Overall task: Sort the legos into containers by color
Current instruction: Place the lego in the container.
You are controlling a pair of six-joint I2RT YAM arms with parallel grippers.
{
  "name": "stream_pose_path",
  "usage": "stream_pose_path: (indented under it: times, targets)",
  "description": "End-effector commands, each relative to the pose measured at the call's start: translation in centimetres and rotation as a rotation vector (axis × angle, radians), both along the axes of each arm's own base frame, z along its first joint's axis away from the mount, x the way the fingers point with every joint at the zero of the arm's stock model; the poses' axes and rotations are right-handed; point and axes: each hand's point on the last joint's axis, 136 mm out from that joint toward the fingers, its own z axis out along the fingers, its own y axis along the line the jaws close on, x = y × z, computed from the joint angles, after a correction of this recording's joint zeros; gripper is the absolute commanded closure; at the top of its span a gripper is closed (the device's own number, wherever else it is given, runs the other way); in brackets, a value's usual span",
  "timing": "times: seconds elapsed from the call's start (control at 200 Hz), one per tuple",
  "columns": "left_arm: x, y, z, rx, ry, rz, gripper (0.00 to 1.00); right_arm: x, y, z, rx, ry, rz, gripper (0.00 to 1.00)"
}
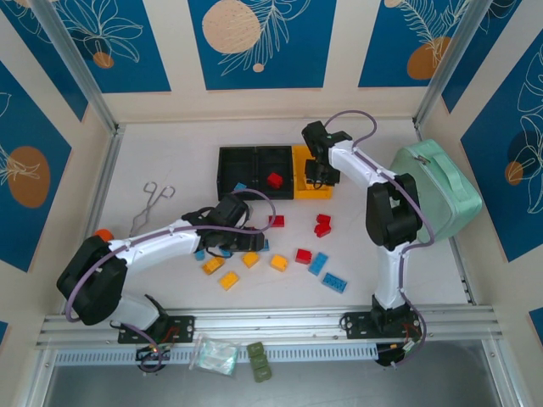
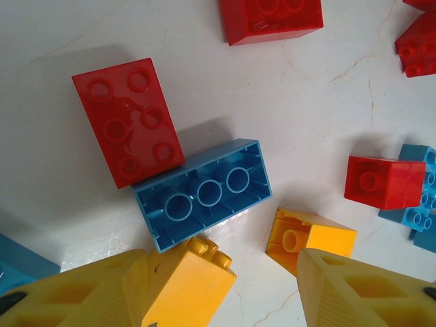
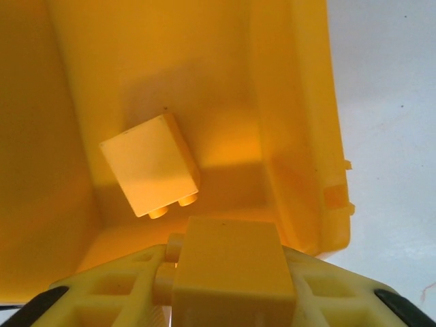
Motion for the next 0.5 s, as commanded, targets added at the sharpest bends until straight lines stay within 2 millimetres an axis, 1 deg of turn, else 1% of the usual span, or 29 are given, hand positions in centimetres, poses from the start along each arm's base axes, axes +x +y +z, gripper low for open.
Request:
stream_pose_path:
  times: [0.0,0.11,0.28,0.36,0.495]
  targets:
    - [-0.3,0.0,0.3,-0.004,-0.011,-0.004,0.41,0.3,-0.6,0.1,-0.044,0.006,-0.008,0.62]
    - [-0.3,-0.1,0.3,-0.008,-0.011,-0.005,0.41,0.4,-0.8,-0.2,-0.075,0.007,-0.007,0.60]
    - [-0.3,0.0,0.4,-0.006,-0.012,-0.004,0.41,0.5,-0.9,-0.2,-0.095,0.005,-0.017,0.54]
    - [-0.3,0.0,0.4,-0.007,-0.013,-0.003,0.41,0.6,-0.6,0.1,-0.093,-0.006,-0.014,0.51]
    - [-0.3,0.2,0.7,-0.004,-0.020,0.002,0.41,0.4,0.1,1.1,-0.077,-0.029,-0.004,0.50]
